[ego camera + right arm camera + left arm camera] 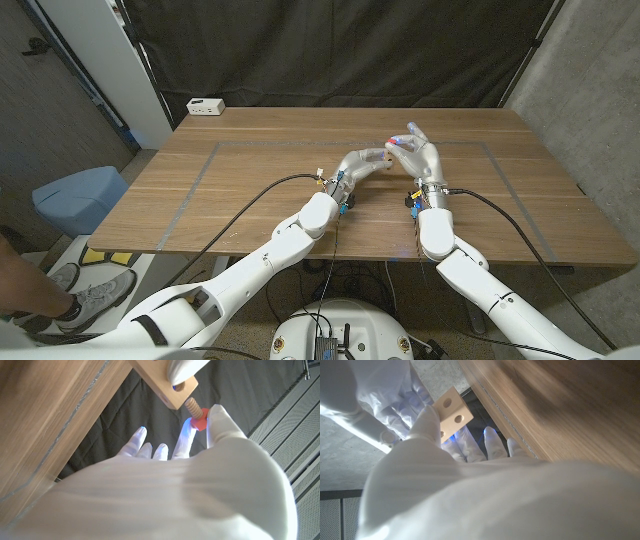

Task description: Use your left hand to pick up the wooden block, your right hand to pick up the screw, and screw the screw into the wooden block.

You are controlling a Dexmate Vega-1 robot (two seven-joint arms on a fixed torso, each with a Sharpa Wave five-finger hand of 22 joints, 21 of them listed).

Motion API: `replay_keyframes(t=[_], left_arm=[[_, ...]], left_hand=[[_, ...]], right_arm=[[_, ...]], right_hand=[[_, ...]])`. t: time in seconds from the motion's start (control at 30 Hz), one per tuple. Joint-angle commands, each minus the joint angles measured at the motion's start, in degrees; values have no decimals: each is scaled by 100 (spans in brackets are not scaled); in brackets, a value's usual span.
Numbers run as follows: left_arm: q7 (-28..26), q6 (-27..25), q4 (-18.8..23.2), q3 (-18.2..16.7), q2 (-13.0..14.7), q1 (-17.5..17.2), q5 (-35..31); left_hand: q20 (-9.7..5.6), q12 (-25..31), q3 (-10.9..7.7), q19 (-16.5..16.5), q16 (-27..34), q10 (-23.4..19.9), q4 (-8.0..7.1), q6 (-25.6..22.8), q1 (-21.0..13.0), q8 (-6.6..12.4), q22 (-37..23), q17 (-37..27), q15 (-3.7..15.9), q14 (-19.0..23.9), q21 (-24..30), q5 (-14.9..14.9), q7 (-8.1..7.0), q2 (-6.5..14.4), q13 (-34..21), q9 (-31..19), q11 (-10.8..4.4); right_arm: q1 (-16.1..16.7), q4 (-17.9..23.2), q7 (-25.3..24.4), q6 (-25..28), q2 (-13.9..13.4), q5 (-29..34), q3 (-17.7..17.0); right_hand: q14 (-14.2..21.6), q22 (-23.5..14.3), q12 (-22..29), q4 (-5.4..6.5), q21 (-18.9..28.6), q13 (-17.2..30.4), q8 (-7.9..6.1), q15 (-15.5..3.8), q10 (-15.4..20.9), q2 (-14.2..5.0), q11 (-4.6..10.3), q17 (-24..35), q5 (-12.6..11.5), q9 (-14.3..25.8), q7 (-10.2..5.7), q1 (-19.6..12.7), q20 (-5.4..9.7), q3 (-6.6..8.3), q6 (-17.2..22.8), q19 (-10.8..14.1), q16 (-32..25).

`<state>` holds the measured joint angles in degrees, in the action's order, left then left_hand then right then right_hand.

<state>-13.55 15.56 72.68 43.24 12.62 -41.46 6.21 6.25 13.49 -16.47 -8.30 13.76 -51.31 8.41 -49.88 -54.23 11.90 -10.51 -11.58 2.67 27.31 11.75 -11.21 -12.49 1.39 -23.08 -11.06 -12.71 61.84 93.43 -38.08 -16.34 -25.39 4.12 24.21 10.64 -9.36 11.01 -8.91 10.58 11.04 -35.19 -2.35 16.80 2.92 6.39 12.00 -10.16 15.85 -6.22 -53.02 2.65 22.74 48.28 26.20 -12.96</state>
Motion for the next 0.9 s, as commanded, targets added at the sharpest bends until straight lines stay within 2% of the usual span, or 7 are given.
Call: replay_keyframes(t=[0.03, 0.3, 0.9], left_arm=[[14, -1, -33, 5, -14, 16, 19], [20, 4, -45, 7, -17, 20, 24], [28, 28, -98, 9, -37, 43, 34]], left_hand=[[3, 27, 5, -6, 15, -60, -16, -224, 0, 50, -17, -14, 566, 46, 23, -29, 34, 52, -13, -19, 4], [7, 24, 9, -4, 12, -63, -16, -218, 2, 47, -18, -14, 556, 39, 23, -29, 29, 54, -17, -19, 4], [10, 16, 21, -3, 13, -72, -22, -222, 16, 47, -18, -15, 562, 45, 24, -32, 34, 65, -29, -19, 4]], right_arm=[[-22, -37, 17, 19, 7, -27, 20], [-28, -55, 11, 19, 9, -37, 31], [-49, -106, 30, 1, 4, -77, 41]], right_hand=[[37, -12, 10, -5, 8, 16, -39, -319, 7, -20, -34, 10, -8, 23, 36, -41, 319, -22, 27, -4, 9], [39, -12, 10, -6, 8, 16, -43, -313, 6, -16, 1, 13, -10, 16, 36, -41, 320, -19, 26, -5, 12], [46, -12, 9, -2, 8, 16, -66, -316, 5, -16, -44, 23, -11, 11, 37, -32, 321, -8, 40, -5, 16]])
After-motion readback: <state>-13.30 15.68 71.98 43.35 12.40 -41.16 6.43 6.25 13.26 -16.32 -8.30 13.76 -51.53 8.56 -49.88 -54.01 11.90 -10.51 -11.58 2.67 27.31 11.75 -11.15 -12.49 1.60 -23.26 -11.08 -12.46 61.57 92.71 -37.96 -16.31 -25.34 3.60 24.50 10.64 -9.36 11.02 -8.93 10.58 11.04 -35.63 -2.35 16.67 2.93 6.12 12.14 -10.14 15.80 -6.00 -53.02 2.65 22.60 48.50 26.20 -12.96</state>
